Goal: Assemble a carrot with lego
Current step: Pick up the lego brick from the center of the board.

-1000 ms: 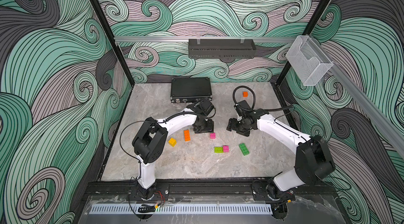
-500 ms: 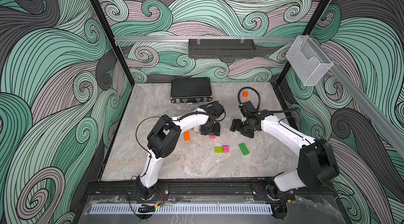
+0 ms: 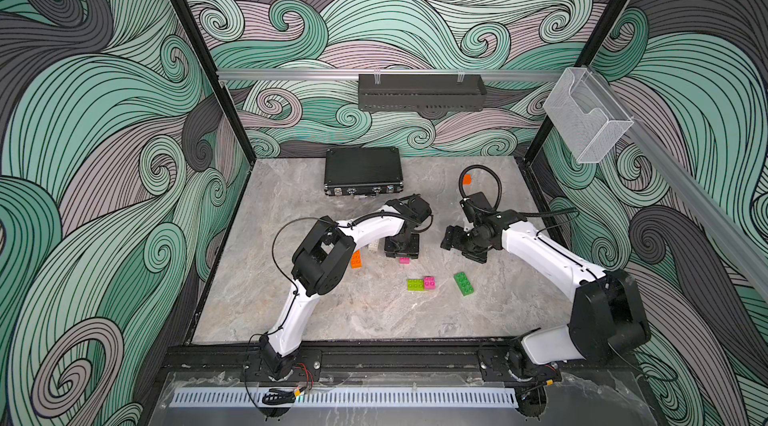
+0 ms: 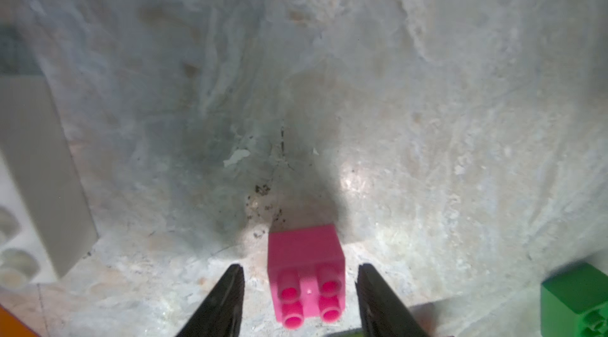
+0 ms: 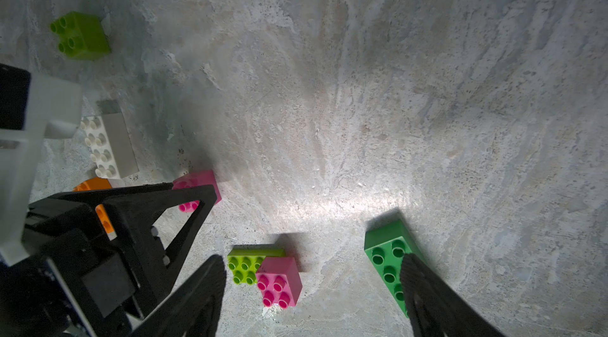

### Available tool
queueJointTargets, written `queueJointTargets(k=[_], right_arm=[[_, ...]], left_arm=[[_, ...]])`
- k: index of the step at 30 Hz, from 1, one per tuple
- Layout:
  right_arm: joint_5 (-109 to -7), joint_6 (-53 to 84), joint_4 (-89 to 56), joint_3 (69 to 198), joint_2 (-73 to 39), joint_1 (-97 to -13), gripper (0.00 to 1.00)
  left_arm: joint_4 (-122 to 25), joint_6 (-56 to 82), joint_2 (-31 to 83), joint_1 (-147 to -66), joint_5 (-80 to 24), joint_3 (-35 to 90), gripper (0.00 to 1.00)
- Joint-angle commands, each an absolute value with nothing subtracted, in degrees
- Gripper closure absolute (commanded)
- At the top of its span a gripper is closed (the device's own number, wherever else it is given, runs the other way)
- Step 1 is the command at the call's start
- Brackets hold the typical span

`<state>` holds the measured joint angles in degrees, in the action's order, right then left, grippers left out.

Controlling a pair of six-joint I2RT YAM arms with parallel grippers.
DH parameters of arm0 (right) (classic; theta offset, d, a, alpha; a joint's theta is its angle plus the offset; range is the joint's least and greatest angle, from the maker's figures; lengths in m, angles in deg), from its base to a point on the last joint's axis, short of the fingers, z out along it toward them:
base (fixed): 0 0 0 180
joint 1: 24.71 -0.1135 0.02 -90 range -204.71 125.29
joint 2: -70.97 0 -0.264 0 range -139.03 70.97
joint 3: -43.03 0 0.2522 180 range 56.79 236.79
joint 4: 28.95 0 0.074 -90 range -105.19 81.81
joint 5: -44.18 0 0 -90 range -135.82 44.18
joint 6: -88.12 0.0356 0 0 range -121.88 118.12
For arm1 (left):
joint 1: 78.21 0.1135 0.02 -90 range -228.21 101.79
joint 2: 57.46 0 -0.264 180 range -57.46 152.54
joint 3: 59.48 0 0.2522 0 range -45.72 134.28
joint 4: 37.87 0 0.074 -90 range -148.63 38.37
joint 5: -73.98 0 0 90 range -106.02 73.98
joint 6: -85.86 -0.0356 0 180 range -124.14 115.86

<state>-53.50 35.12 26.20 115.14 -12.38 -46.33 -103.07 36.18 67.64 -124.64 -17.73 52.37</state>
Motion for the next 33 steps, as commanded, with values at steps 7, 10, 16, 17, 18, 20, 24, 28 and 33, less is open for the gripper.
queueJointTargets(k=[7,10,16,17,18,20,24,28,33], right_arm=[[-54.08,34.69,25.96,113.64,-10.33,-45.75,0.17],[-54.45,34.69,25.57,113.37,-10.33,-45.63,0.17],[-54.61,34.69,25.51,113.32,-9.81,-45.63,0.17],[-54.64,34.69,25.52,113.38,-9.67,-45.63,0.17],[-54.67,34.69,25.52,113.25,-9.56,-45.62,0.17],[-55.11,34.73,25.44,112.98,-9.21,-45.67,0.17],[-56.44,34.95,24.13,111.13,-8.08,-45.63,0.17],[-57.75,36.02,21.72,108.03,-6.45,-45.62,0.17],[-59.08,37.65,17.93,104.01,-4.75,-45.74,0.17]], left_arm=[[-107.42,37.17,69.83,-125.2,-15.36,55.62,0.54],[-107.85,37.25,70.33,-125.22,-15.23,56.27,0.58],[-108.78,37.78,70.91,-125.2,-15.44,56.76,0.76],[-109.22,38.08,70.82,-125.22,-15.4,56.79,0.78],[-109.79,38.38,70.56,-125.23,-15.49,56.72,0.82],[-110.72,39.54,69.25,-125.32,-16.16,55.96,0.9],[-111.93,42.17,64.12,-125.89,-17.58,52.91,1.0],[-113.79,45.64,58.54,-127.15,-18.94,49.55,1.0],[-114.21,48.3,55.31,-128.33,-19.71,47.52,1.0]])
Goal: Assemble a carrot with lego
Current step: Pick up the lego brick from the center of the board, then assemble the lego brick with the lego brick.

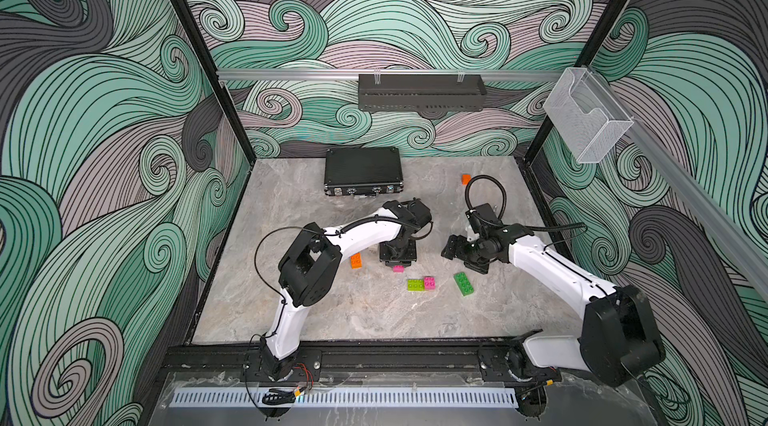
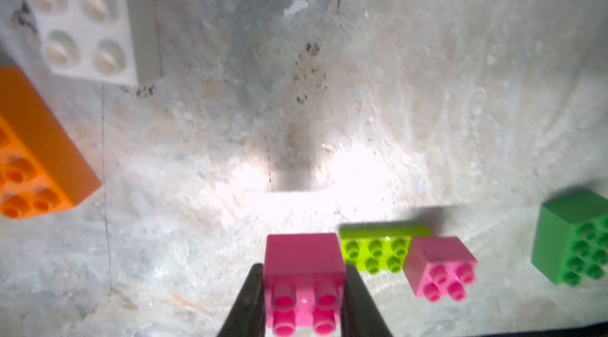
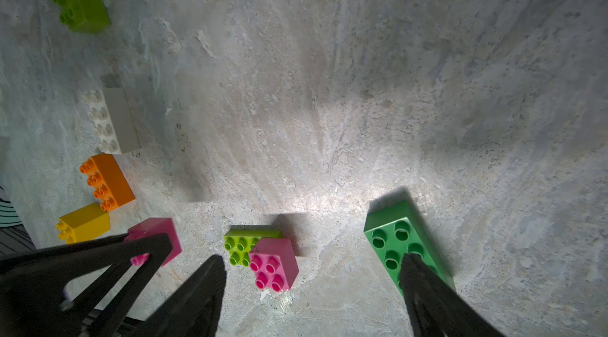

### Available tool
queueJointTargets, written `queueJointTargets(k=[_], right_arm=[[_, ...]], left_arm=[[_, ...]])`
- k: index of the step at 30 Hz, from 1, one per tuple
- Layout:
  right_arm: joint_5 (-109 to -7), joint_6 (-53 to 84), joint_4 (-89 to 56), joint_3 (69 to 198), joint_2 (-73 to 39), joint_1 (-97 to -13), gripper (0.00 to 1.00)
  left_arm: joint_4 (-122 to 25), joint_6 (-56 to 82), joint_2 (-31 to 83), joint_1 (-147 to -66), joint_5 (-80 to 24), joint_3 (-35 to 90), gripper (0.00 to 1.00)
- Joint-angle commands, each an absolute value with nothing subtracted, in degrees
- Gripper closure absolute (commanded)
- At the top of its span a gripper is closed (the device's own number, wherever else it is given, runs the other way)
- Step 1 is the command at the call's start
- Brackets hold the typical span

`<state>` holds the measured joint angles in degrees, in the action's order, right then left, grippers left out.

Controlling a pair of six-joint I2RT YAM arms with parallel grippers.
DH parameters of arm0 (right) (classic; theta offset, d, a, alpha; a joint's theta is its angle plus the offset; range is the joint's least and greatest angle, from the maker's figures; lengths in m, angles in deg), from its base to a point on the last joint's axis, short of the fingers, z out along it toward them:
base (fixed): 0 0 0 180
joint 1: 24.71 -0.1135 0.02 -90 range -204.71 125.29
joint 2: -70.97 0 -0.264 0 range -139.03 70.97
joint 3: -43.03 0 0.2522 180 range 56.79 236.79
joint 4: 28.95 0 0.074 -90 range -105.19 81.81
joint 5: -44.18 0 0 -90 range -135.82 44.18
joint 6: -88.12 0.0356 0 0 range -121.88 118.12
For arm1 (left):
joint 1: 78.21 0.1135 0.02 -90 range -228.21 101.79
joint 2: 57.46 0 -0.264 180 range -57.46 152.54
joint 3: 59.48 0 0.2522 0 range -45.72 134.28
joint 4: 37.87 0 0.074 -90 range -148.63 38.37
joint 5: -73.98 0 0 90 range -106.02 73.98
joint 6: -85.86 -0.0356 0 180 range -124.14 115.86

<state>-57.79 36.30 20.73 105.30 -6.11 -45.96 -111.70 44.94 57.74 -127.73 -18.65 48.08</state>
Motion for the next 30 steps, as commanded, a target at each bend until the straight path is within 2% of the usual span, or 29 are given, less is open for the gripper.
queueJointTargets(k=[1,6,13,22,30], right_arm=[[-59.19,37.76,17.47,103.52,-4.72,-45.74,0.17],[-60.08,38.33,16.98,102.5,-3.71,-45.7,0.17],[-60.32,38.47,18.79,102.41,0.27,-45.94,0.17],[-59.02,41.17,20.29,101.22,5.6,-45.98,0.17],[-58.67,41.18,20.67,102.2,4.99,-45.97,0.17]], left_arm=[[-113.63,49.09,54.97,-128.55,-20.53,46.9,1.0],[-113.0,51.56,56.16,-130.68,-22.06,47.44,1.0],[-110.23,53.78,55.96,-133.9,-18.6,43.86,1.0],[-105.69,53.39,56.5,-134.9,-16.34,41.14,1.0],[-102.52,53.86,56.57,-134.89,-15.46,40.87,1.0]])
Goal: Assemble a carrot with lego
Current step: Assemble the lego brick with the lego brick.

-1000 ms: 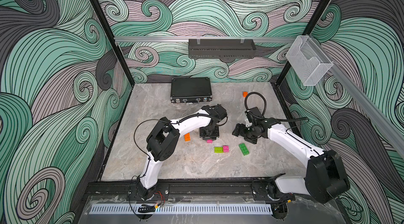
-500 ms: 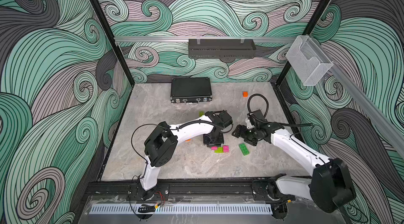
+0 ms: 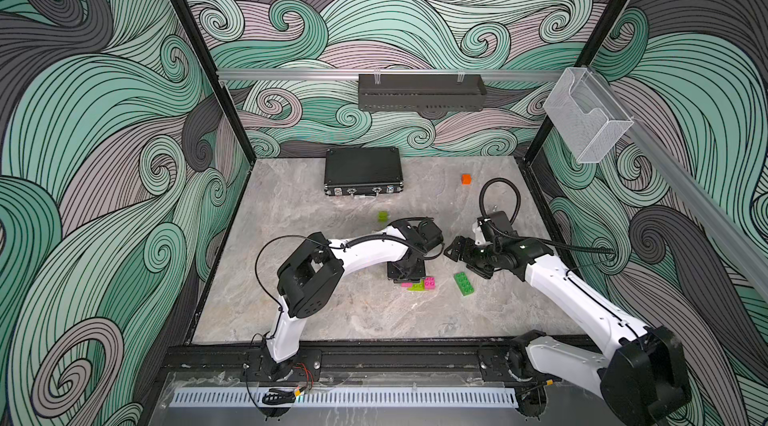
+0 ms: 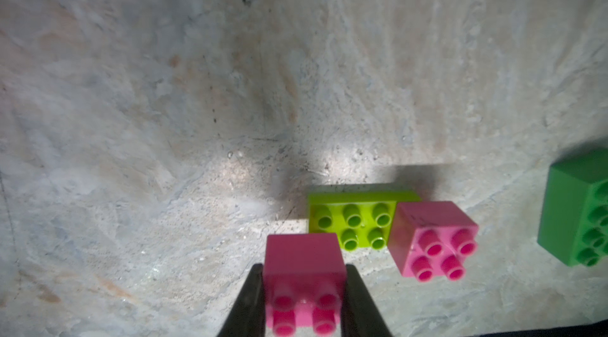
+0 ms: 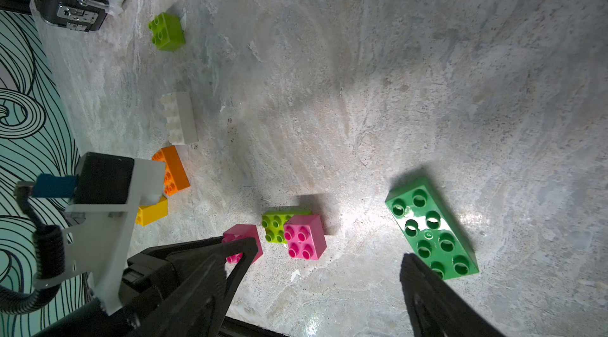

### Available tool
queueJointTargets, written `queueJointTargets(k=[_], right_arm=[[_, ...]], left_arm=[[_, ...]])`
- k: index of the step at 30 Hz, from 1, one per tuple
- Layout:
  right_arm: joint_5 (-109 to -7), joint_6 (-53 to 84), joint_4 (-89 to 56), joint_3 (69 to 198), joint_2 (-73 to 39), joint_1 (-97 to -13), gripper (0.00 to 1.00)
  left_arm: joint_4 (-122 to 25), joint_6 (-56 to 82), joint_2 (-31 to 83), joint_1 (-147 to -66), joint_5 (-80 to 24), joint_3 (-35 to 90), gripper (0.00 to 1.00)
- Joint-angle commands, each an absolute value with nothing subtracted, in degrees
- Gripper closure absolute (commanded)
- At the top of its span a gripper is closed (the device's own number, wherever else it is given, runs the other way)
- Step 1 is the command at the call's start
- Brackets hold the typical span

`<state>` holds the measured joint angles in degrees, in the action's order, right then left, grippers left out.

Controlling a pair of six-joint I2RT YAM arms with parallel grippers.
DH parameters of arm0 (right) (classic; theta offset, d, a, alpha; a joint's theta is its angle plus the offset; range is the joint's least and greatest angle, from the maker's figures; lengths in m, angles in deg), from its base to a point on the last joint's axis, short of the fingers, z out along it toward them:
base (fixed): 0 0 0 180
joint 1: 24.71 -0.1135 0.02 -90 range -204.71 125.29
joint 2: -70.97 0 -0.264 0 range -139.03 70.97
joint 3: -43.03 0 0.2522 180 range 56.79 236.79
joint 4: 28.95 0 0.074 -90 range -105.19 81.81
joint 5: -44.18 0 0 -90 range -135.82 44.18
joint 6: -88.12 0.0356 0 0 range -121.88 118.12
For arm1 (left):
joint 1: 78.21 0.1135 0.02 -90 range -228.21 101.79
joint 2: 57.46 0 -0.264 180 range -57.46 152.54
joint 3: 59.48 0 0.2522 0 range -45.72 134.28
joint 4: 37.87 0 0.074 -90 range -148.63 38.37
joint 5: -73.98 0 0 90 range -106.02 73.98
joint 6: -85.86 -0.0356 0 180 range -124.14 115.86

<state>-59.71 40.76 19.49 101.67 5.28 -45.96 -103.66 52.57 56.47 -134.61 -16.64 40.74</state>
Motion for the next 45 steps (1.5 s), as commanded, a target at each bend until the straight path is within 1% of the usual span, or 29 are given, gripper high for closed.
queueJointTargets(k=[1,15,32,45], right_arm=[[-58.7,40.92,20.89,102.39,4.73,-45.98,0.17],[-58.67,40.23,20.79,103.37,3.74,-45.9,0.16],[-58.64,40.44,20.62,103.2,3.65,-45.89,0.16],[-58.39,41.37,20.39,101.88,4.79,-45.89,0.16]], left_arm=[[-102.39,54.19,56.62,-134.87,-15.74,40.65,1.0],[-103.81,54.38,58.81,-134.9,-17.47,41.38,1.0],[-102.6,54.93,60.39,-134.9,-19.05,39.47,1.0],[-104.77,54.41,64.08,-134.97,-19.39,42.5,1.0]])
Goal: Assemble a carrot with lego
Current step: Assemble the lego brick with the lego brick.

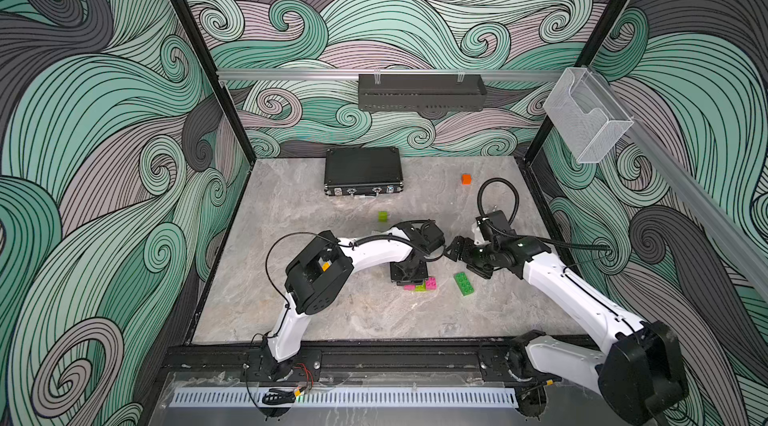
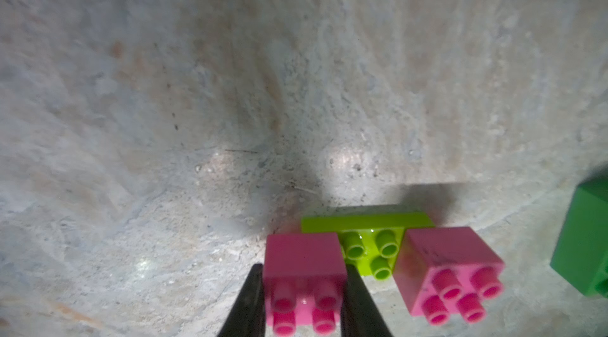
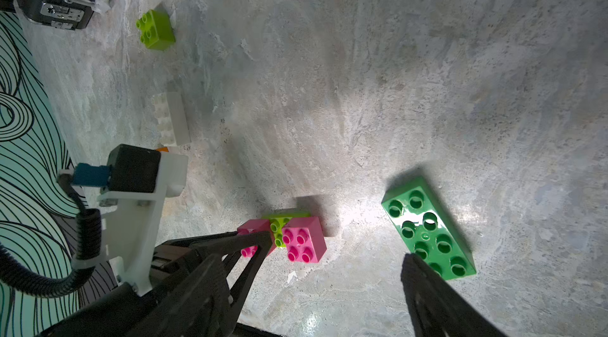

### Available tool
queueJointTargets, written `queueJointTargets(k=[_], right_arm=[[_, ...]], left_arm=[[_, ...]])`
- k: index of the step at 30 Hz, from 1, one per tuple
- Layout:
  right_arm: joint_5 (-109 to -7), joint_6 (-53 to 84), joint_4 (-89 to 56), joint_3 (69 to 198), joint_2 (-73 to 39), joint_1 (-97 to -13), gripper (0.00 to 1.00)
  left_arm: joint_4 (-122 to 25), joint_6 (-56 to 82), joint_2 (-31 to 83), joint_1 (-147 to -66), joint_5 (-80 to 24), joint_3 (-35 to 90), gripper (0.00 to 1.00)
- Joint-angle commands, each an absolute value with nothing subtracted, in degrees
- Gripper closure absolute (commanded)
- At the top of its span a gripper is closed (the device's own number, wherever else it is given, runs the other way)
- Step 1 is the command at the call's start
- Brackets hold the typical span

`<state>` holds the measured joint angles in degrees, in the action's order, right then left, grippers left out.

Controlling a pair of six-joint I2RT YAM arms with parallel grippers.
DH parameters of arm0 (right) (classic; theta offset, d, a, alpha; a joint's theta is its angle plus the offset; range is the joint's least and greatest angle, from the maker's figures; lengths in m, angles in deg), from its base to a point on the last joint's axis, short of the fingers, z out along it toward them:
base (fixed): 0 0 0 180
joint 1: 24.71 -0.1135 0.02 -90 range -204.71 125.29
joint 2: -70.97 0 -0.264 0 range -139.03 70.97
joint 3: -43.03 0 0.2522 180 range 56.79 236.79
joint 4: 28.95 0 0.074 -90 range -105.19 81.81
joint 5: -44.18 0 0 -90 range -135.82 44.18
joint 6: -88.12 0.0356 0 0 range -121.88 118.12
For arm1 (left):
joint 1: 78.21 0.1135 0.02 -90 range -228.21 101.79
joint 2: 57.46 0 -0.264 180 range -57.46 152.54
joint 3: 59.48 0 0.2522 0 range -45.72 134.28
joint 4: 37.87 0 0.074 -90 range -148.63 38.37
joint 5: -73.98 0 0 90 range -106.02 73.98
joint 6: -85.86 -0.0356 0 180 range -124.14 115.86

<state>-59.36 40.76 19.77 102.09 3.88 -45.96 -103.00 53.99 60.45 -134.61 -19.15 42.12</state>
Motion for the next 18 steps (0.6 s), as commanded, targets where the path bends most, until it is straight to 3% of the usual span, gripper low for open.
queueJointTargets(k=[1,4,9,18], right_arm=[[-58.39,41.28,20.41,101.88,4.88,-45.91,0.16],[-58.34,41.15,20.4,101.88,5.31,-45.91,0.15],[-58.66,40.71,20.88,102.56,5.77,-45.93,0.14],[-58.29,40.57,22.24,102.43,7.12,-45.91,0.11]], left_arm=[[-104.98,54.17,64.1,-135.02,-19.42,42.77,1.0],[-105.78,53.68,63.54,-134.98,-18.42,43.43,1.0],[-106.47,53.21,62.24,-134.95,-16.9,43.56,0.73],[-107.08,52.64,61.07,-134.96,-15.94,44.37,0.54]])
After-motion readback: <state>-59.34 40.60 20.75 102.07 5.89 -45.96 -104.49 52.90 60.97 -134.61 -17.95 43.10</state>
